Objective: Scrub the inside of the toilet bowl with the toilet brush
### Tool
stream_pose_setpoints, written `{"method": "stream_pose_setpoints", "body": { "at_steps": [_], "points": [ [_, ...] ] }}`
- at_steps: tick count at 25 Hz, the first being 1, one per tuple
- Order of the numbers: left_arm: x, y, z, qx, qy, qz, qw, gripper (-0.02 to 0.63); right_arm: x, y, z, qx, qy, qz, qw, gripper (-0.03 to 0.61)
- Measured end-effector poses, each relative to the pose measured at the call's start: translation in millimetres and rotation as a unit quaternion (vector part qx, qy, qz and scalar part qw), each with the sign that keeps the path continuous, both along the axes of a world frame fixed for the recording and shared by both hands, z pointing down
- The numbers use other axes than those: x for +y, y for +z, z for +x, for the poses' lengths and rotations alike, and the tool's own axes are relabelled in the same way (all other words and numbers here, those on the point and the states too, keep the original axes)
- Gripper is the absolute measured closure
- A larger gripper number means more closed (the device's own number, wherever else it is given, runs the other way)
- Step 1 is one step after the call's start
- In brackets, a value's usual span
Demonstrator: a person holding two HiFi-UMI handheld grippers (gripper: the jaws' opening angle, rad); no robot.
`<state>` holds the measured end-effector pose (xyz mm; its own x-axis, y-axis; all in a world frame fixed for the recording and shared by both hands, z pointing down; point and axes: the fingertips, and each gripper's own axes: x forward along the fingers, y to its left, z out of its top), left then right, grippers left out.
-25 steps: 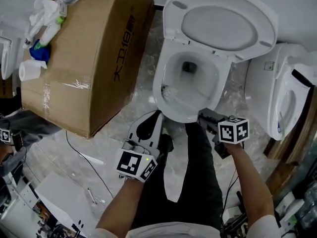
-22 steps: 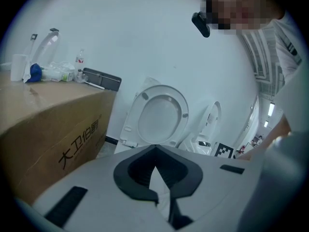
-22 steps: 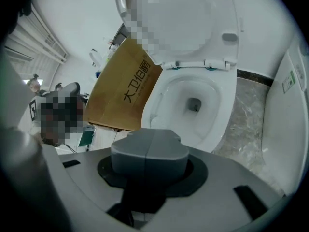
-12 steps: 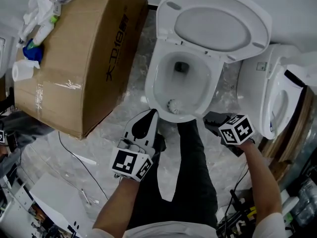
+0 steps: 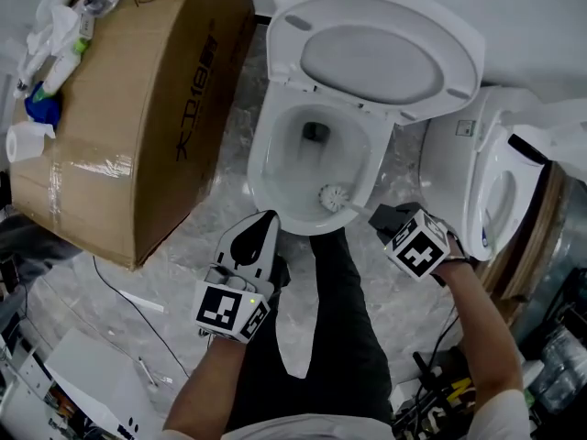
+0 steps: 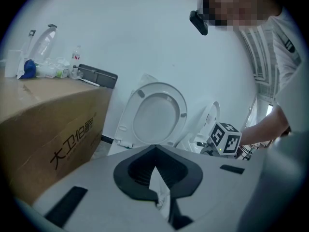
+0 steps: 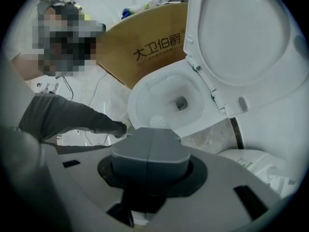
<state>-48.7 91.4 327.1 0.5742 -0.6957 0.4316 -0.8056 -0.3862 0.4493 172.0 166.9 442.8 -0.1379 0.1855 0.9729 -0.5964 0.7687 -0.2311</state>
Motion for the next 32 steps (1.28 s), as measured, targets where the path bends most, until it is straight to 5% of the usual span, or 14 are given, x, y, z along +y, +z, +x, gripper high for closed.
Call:
{"method": "stream_pose_setpoints", "body": {
  "at_steps": [11, 24, 32],
  "points": [
    [-6, 1, -1, -0.001, -0.005, -0.001, 1.0, 0.606, -41, 0, -5, 0.099, -0.131, 0.078, 0.983, 0.42],
    [-4, 6, 5, -0.009, 0.009, 0.004, 0.9999, 0.606, -67, 4, -6, 0.136, -0.148, 0.118, 0.972, 0.42],
    [-9, 13, 8, -0.009, 0.009, 0.001, 0.9999, 0.606, -87, 13, -1, 0.125, -0.106, 0.134, 0.977, 0.42]
  ]
}}
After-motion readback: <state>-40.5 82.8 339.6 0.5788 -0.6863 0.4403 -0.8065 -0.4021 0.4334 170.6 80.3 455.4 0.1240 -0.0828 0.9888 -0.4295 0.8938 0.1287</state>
